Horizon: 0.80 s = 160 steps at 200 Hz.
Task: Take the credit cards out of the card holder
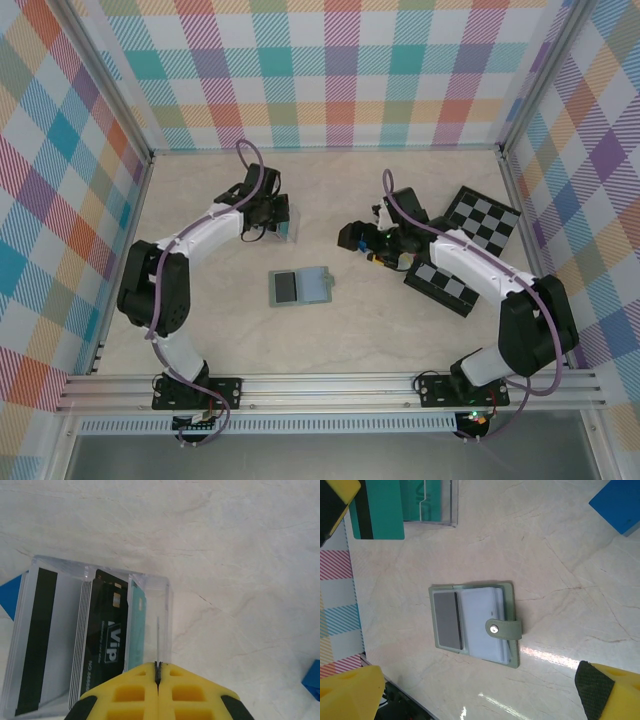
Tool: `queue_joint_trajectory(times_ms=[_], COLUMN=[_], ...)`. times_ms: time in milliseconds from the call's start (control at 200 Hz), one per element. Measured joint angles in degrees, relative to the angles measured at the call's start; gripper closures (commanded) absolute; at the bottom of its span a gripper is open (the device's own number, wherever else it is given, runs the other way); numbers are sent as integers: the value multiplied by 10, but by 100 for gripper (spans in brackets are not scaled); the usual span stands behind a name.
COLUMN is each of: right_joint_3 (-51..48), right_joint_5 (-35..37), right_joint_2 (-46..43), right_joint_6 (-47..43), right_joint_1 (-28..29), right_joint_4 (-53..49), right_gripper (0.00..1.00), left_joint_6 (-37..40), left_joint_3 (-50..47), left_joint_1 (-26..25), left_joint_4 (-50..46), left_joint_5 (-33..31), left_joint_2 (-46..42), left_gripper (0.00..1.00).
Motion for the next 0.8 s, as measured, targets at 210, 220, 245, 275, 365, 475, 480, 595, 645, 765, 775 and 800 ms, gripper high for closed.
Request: queue_joint_trajectory(times_ms=[210, 220, 245, 275, 365, 475, 480, 595, 645, 765, 775, 800], right_joint_3=[0, 0, 0, 0, 0, 0, 0, 0, 0, 0, 0, 0], right_joint_5=[1, 1, 1, 1, 1, 1, 1, 1, 0, -2, -2, -3], right_joint_2=[-1, -1, -1, -1, -1, -1, -2, -1, -1, -1, -1, -1], right_joint_6=[0, 0, 0, 0, 0, -1, -1, -1, -1, -1, -1, -1], right_joint_1=[-2, -3, -3, -3, -3, -3, -3, -3, -3, -3, -3, -3], right_joint_4=[-2, -2, -2, -2, -2, -2, -2, -3, -3, -3, -3, -3], right_gripper=[0, 0, 0, 0, 0, 0, 0, 0, 0, 0, 0, 0], left_joint_6=[12, 13, 13, 13, 14, 14, 14, 14, 12, 9, 7, 7], left_joint_3=[34, 35, 37, 39, 52, 58, 58, 59, 59, 59, 59, 59], left_joint_1=[0, 0, 0, 0, 0, 0, 0, 0, 0, 0, 0, 0], left_joint_4=[3, 3, 4, 3, 4, 4, 4, 4, 4, 4, 4, 4], left_joint_5=[-16, -16, -17, -17, -22, -28, -28, -32, -31, -31, -30, -29], left_joint_2=[45, 46, 50, 55, 71, 82, 82, 88, 89, 89, 89, 89], left_gripper=[100, 100, 100, 100, 100, 100, 100, 93, 83, 69, 68, 66])
